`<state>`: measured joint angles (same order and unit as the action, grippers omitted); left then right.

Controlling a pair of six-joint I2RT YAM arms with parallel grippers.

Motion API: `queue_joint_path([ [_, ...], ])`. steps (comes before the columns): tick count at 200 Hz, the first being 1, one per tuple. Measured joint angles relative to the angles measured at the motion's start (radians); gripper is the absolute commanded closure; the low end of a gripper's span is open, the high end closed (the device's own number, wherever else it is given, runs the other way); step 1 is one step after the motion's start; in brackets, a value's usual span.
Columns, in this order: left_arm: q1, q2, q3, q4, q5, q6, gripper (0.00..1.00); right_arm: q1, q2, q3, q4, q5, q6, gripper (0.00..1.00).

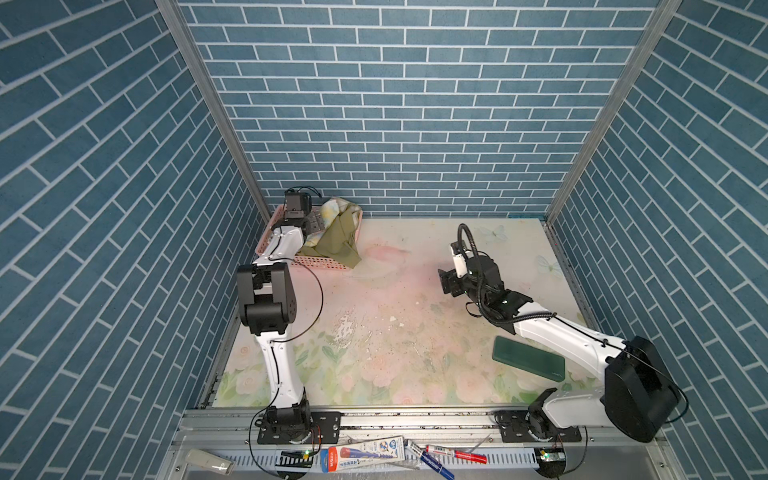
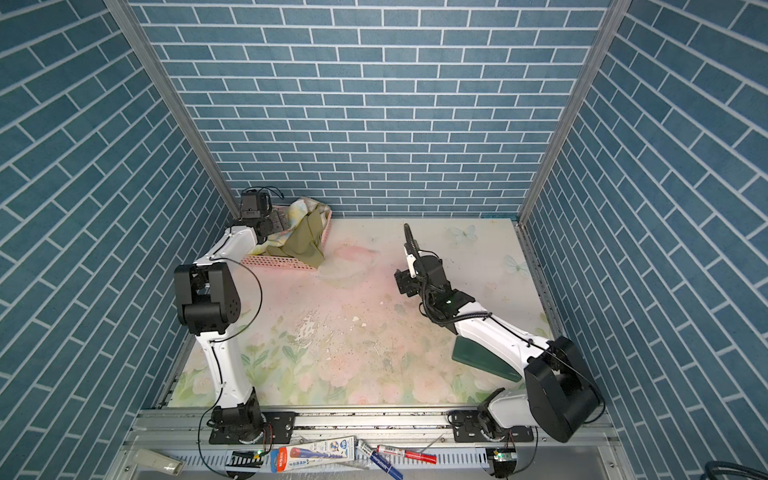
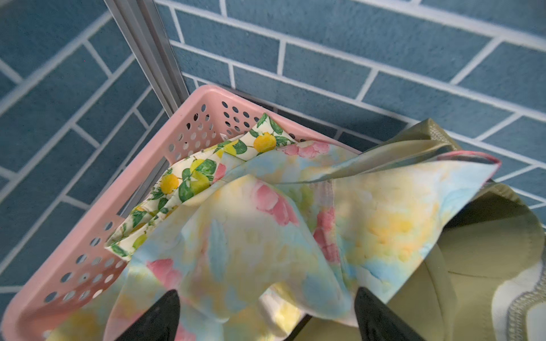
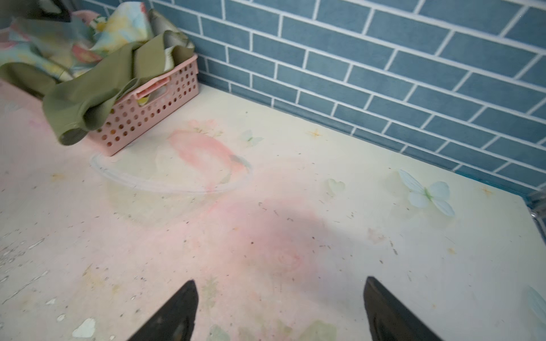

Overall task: Fold and stack the skirts
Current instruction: 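Grasp the pastel floral skirt with the left gripper and lift it from the basket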

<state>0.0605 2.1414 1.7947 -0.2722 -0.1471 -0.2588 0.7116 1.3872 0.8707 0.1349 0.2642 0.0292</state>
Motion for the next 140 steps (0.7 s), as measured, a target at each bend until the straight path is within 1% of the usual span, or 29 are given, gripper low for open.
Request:
queue_joint_path([
  [17,0.001,0.043,0.038,-0.005,-0.005,-0.001,0.09,0.033,0.019,0.005,0.0,0.006,-0.013,0.12],
  [27,0.003,0.069,0.065,-0.006,-0.008,0.001,0.13,0.039,0.023,0.005,0.0,0.009,-0.02,0.12],
  [33,0.005,0.087,0.083,-0.008,-0.009,0.002,0.19,0.039,0.023,0.005,0.0,0.011,-0.021,0.12],
  [35,0.005,0.092,0.087,-0.007,-0.009,0.003,0.25,0.039,0.023,0.005,0.0,0.013,-0.022,0.12],
  [36,0.005,0.095,0.09,-0.007,-0.009,0.0,0.27,0.039,0.023,0.005,0.0,0.013,-0.023,0.12],
  [39,0.006,0.103,0.101,-0.007,-0.009,0.003,0.39,0.039,0.023,0.005,0.002,0.014,-0.024,0.12],
  [43,0.007,0.115,0.112,-0.006,-0.009,-0.001,0.53,0.039,0.023,0.005,0.003,0.016,-0.026,0.12],
  [50,0.009,0.133,0.132,-0.007,-0.005,0.002,0.74,0.039,0.022,0.005,0.006,0.021,-0.028,0.12],
  [52,0.01,0.136,0.135,-0.007,-0.004,0.003,0.78,0.039,0.022,0.005,0.006,0.022,-0.028,0.12],
  [56,0.011,0.143,0.141,-0.006,-0.001,0.005,0.91,0.039,0.021,0.005,0.006,0.024,-0.029,0.12],
  [61,0.012,0.149,0.146,-0.007,0.003,0.006,1.0,0.039,0.02,0.005,0.006,0.027,-0.03,0.12],
  [80,0.014,0.145,0.143,0.0,0.018,0.007,1.0,0.039,0.005,0.004,0.01,0.037,-0.031,0.12],
  [101,0.015,0.091,0.095,0.019,0.035,-0.009,1.0,0.039,-0.014,0.003,0.031,0.053,-0.031,0.11],
  [121,0.015,-0.007,0.04,0.027,0.048,-0.024,1.0,0.039,-0.022,0.002,0.054,0.074,-0.03,0.11],
  [140,0.015,-0.146,-0.042,0.071,0.076,-0.041,1.0,0.038,-0.023,0.002,0.069,0.104,-0.028,0.11],
])
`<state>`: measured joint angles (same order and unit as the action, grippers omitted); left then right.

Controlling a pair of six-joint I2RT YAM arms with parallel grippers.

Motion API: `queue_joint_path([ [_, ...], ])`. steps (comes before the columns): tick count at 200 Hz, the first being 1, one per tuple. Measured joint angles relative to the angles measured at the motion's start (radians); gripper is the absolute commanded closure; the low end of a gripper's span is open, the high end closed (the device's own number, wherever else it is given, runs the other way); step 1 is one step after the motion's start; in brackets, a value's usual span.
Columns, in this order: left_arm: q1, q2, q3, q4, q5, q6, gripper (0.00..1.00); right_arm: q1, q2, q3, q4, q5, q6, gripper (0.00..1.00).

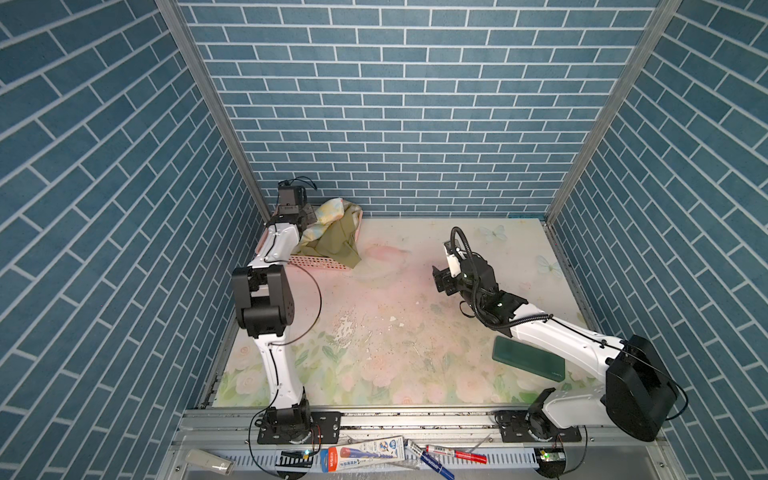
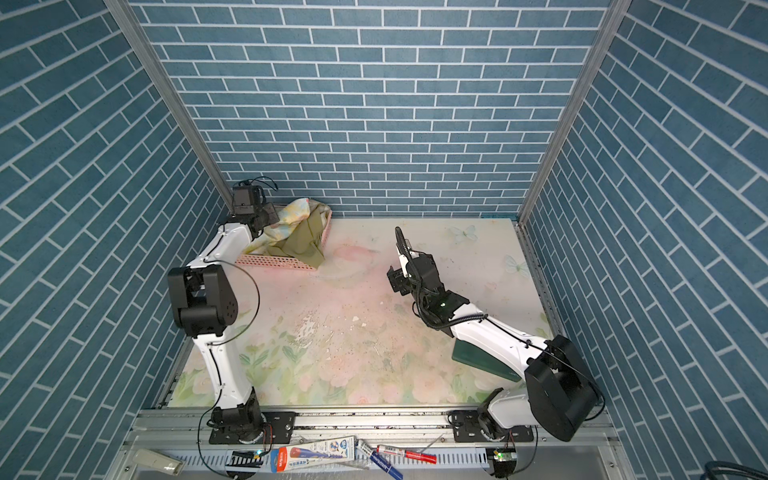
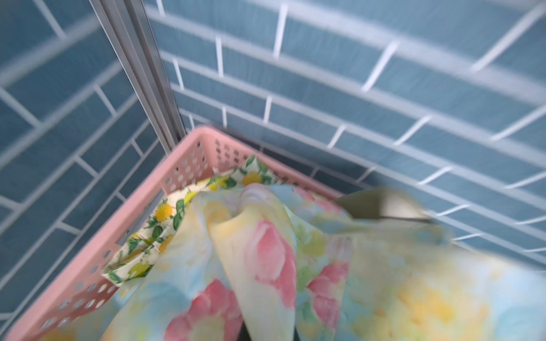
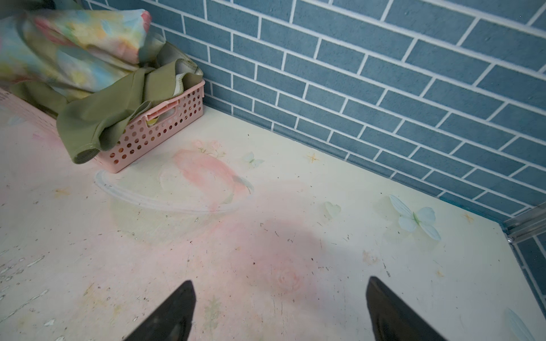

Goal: Fold and stack the skirts

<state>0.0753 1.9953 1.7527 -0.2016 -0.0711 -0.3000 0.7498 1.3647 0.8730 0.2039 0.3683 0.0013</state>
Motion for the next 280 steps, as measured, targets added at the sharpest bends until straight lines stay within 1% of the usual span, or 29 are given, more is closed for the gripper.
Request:
queue_joint_path([
  [23,-0.007,-0.159,-0.076,0.059,0.047,-0.012,1.0,-0.006,0.0,0.0,0.007,0.032,0.023,0.1],
  [43,-0.025,-0.274,-0.134,0.114,0.078,-0.021,1.0,-0.026,0.0,0.0,0.003,0.034,0.065,0.11],
  [57,-0.05,-0.336,-0.159,0.133,0.103,-0.021,1.0,-0.064,-0.004,0.001,-0.01,0.023,0.113,0.11],
  [68,-0.079,-0.372,-0.162,0.135,0.122,-0.018,1.0,-0.113,-0.015,0.001,-0.027,0.005,0.167,0.12],
  [84,-0.142,-0.419,-0.162,0.14,0.146,-0.004,1.0,-0.208,-0.053,0.001,-0.064,-0.025,0.256,0.12],
  [106,-0.261,-0.476,-0.162,0.14,0.171,0.017,1.0,-0.325,-0.124,0.002,-0.113,-0.057,0.341,0.13],
  [126,-0.364,-0.522,-0.179,0.149,0.2,0.02,1.0,-0.375,-0.179,0.011,-0.177,-0.076,0.379,0.12],
  [150,-0.476,-0.573,-0.265,0.199,0.25,-0.016,1.0,-0.42,-0.222,0.034,-0.262,-0.093,0.407,0.12],
  [156,-0.495,-0.575,-0.286,0.209,0.262,-0.028,0.93,-0.43,-0.231,0.036,-0.281,-0.095,0.414,0.12],
  [159,-0.504,-0.575,-0.297,0.215,0.271,-0.034,0.86,-0.434,-0.236,0.036,-0.29,-0.095,0.414,0.12],
  [161,-0.511,-0.572,-0.306,0.222,0.277,-0.041,0.79,-0.438,-0.24,0.036,-0.296,-0.096,0.415,0.12],
  [162,-0.513,-0.571,-0.31,0.224,0.279,-0.042,0.77,-0.439,-0.241,0.036,-0.298,-0.096,0.415,0.12],
  [164,-0.519,-0.57,-0.32,0.228,0.284,-0.047,0.68,-0.442,-0.244,0.036,-0.306,-0.097,0.417,0.12],
  [167,-0.526,-0.565,-0.332,0.233,0.293,-0.052,0.58,-0.446,-0.249,0.036,-0.316,-0.097,0.42,0.12],
  [175,-0.539,-0.547,-0.364,0.243,0.308,-0.069,0.38,-0.458,-0.261,0.036,-0.343,-0.097,0.422,0.11],
  [179,-0.544,-0.536,-0.379,0.245,0.314,-0.078,0.3,-0.464,-0.268,0.036,-0.356,-0.097,0.422,0.11],
  [183,-0.546,-0.525,-0.394,0.245,0.318,-0.086,0.18,-0.469,-0.273,0.036,-0.366,-0.098,0.422,0.11],
  [188,-0.547,-0.506,-0.415,0.245,0.322,-0.095,0.1,-0.475,-0.279,0.036,-0.378,-0.102,0.422,0.11],
  [193,-0.547,-0.486,-0.435,0.241,0.323,-0.101,0.05,-0.48,-0.283,0.036,-0.389,-0.105,0.422,0.11],
  [204,-0.546,-0.446,-0.472,0.228,0.32,-0.108,0.02,-0.489,-0.287,0.036,-0.411,-0.114,0.422,0.11],
  [225,-0.542,-0.4,-0.535,0.193,0.314,-0.11,0.02,-0.497,-0.27,0.036,-0.448,-0.15,0.422,0.12],
  [257,-0.556,-0.42,-0.616,0.211,0.311,-0.068,0.06,-0.497,-0.204,0.035,-0.477,-0.23,0.423,0.14],
  [280,-0.606,-0.456,-0.697,0.252,0.294,0.008,0.1,-0.498,-0.162,0.035,-0.491,-0.272,0.438,0.15],
])
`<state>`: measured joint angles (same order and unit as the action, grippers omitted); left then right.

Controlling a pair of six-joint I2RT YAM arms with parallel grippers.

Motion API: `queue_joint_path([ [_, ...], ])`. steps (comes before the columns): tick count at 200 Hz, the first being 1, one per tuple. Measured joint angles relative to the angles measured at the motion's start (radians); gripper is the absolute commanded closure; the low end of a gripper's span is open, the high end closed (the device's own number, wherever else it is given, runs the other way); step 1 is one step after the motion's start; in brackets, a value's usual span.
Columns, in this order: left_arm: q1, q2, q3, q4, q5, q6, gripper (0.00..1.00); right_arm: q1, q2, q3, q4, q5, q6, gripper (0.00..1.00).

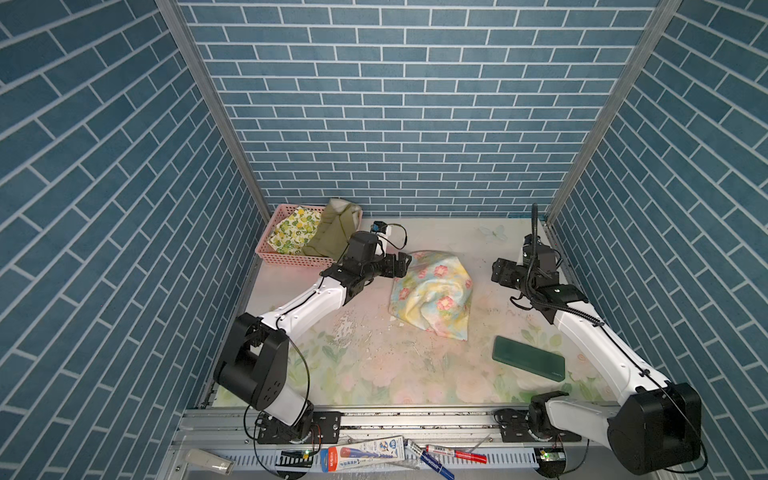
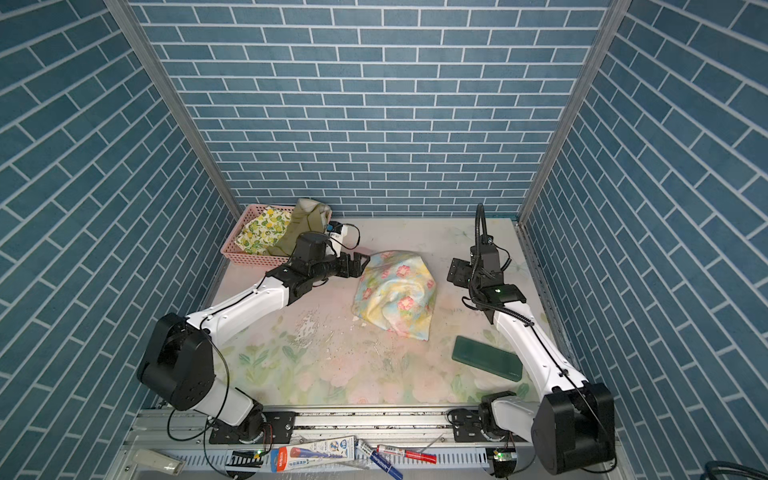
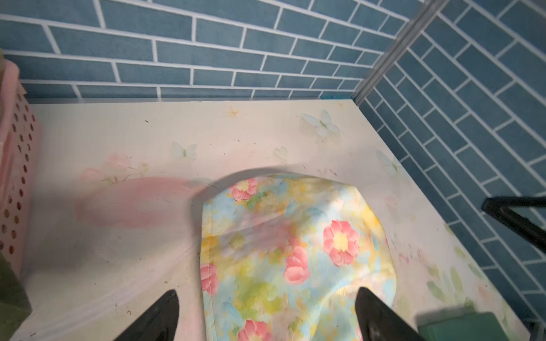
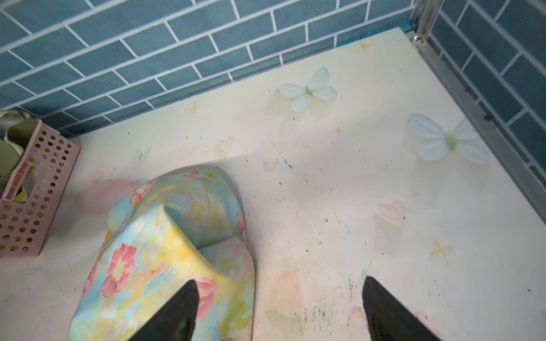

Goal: Fold and stack the skirts

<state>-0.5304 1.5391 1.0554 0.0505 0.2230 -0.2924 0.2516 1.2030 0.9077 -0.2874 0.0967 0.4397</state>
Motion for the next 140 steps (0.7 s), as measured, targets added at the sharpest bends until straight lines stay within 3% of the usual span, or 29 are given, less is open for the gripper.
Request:
queue_joint_path([
  [26,-0.108,-0.038,-0.1,0.042,-0.031,0.097,0.19,-0.019,0.019,0.0,-0.016,-0.034,0.021,0.18],
  [84,-0.461,-0.087,-0.253,0.095,-0.19,0.359,0.23,-0.227,0.03,-0.021,-0.016,-0.199,0.12,0.24],
  [122,-0.607,0.068,-0.131,0.058,-0.268,0.497,0.24,-0.293,-0.014,-0.043,-0.023,-0.278,0.157,0.24],
  [140,-0.641,0.188,-0.022,0.025,-0.305,0.543,0.33,-0.301,-0.047,-0.045,-0.022,-0.3,0.159,0.24],
])
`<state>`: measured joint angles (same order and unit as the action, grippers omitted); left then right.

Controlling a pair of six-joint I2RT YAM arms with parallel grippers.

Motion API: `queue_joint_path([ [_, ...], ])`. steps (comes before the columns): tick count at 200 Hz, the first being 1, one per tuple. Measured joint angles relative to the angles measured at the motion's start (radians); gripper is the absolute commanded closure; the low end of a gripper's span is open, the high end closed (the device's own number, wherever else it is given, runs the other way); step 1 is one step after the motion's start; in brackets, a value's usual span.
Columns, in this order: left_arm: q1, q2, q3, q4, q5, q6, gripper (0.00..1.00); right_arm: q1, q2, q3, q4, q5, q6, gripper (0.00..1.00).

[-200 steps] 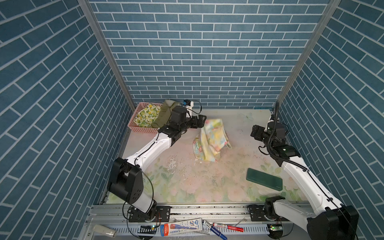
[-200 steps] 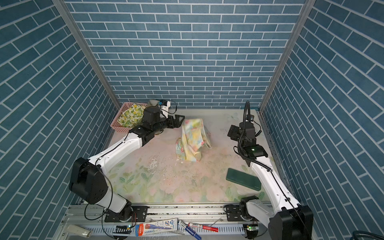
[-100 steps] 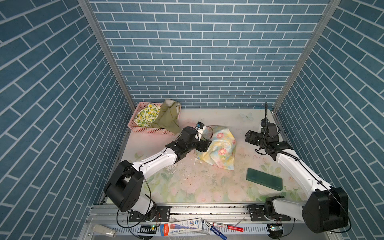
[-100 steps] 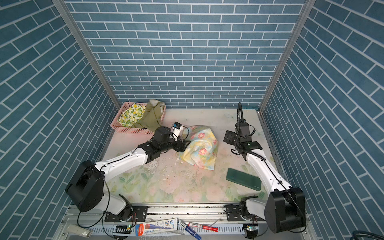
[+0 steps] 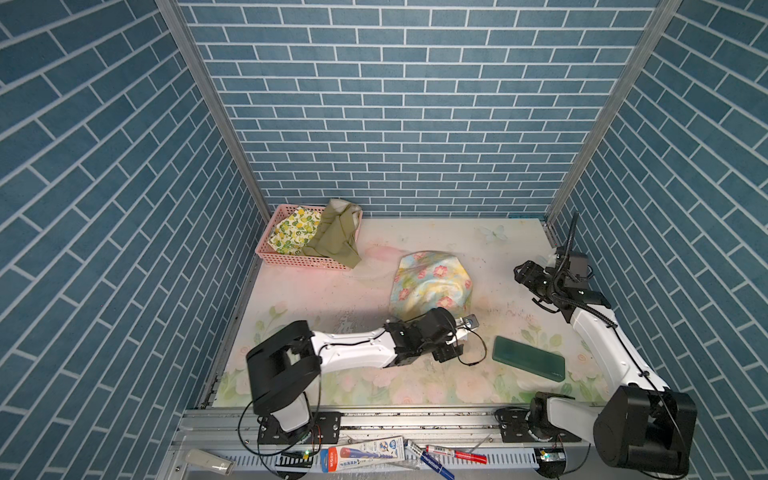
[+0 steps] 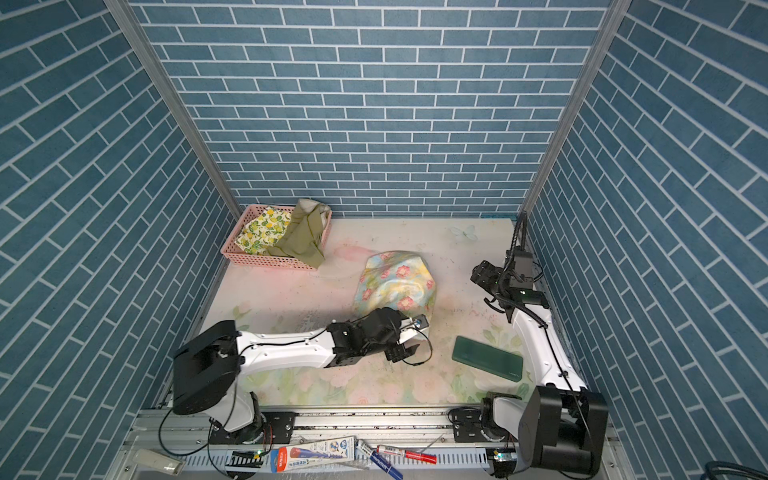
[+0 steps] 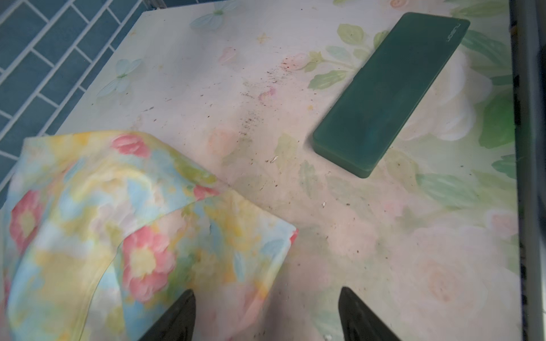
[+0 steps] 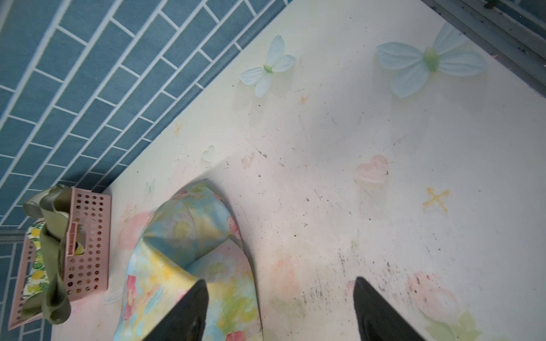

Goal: Fold and stack the skirts

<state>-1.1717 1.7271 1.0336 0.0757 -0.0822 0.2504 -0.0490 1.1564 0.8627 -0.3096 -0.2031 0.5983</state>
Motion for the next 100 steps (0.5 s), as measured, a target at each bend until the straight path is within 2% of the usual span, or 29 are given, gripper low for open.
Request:
queue_joint_path([
  [17,-0.017,0.078,0.061,-0.022,-0.023,0.036,0.39,-0.007,-0.029,-0.016,0.012,-0.023,0.001,0.23],
  [88,-0.021,0.217,0.161,-0.125,-0.029,0.129,0.39,-0.023,-0.072,-0.072,0.019,-0.071,0.0,0.24],
  [100,-0.021,0.245,0.181,-0.132,-0.029,0.135,0.44,-0.023,-0.079,-0.082,0.024,-0.078,0.0,0.23],
])
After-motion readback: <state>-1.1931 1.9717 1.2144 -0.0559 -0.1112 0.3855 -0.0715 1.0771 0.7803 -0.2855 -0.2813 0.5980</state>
